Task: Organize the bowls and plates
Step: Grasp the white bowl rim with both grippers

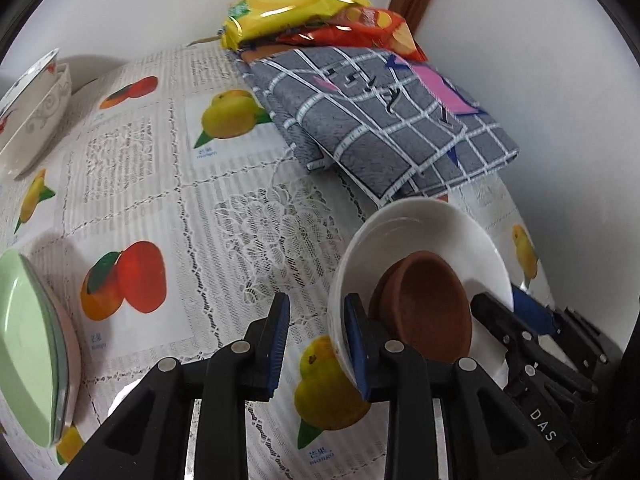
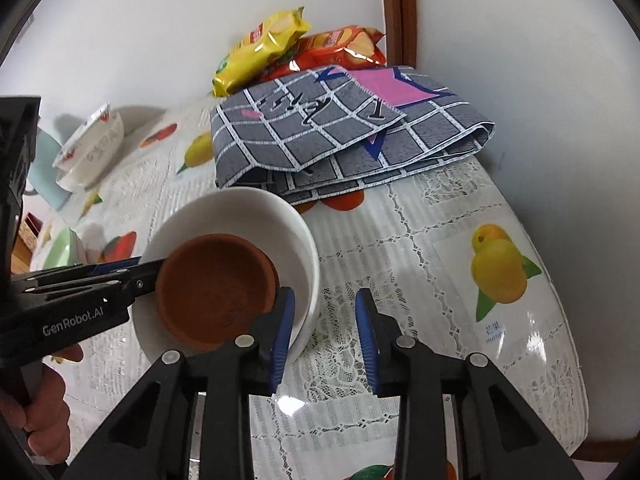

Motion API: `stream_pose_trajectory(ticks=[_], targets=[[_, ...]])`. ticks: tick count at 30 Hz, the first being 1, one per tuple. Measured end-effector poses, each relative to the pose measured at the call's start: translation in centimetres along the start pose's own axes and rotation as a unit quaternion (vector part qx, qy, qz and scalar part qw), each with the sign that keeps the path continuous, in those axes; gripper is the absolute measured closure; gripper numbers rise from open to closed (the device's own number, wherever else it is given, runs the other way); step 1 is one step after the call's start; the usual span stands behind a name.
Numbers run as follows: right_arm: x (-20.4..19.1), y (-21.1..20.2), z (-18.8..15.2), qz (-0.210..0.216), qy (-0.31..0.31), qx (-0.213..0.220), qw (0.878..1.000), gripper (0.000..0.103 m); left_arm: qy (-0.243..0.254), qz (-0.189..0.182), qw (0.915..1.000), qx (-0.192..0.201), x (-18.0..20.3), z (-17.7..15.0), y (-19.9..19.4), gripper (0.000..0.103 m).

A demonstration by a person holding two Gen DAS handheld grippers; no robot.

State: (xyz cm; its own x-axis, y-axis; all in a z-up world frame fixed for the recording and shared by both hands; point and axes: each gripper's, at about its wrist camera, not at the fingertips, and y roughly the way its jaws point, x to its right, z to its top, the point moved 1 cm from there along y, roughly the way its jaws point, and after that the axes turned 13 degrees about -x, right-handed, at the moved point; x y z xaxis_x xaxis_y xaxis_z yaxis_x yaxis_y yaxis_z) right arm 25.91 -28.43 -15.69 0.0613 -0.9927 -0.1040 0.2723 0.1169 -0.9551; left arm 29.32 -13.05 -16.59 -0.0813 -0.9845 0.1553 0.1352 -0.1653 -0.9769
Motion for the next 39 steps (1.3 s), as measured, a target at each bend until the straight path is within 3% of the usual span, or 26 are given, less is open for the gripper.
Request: stream_pose_trajectory(ticks=[4,8,14,39], targets=[[-0.1,0.8,0.7,-0.008,0.002,-0.028,1.0,0.072,0.005,0.007,0.9999,-0.011,0.2,0.3,0.7,0.074],[0.1,1.5,1.2,-0.014,0.006,-0.047,0.999,0.065,0.004,-0.002,0.9999,-0.012,0.1,0.4,1.1,0.074],[0.7,1.6,1.5,-0.002,0.01,-0.05,0.999,0.06,0.007,0.003,1.0,-0.005,0.1,0.5,1.1,0.074],[0.6,1.5,1.6,-0.009,0.019,-0.031,0.999,0.062,-0.014,-0.031,0.9993,-0.014,-0.7,0.9,1.7,0.08]])
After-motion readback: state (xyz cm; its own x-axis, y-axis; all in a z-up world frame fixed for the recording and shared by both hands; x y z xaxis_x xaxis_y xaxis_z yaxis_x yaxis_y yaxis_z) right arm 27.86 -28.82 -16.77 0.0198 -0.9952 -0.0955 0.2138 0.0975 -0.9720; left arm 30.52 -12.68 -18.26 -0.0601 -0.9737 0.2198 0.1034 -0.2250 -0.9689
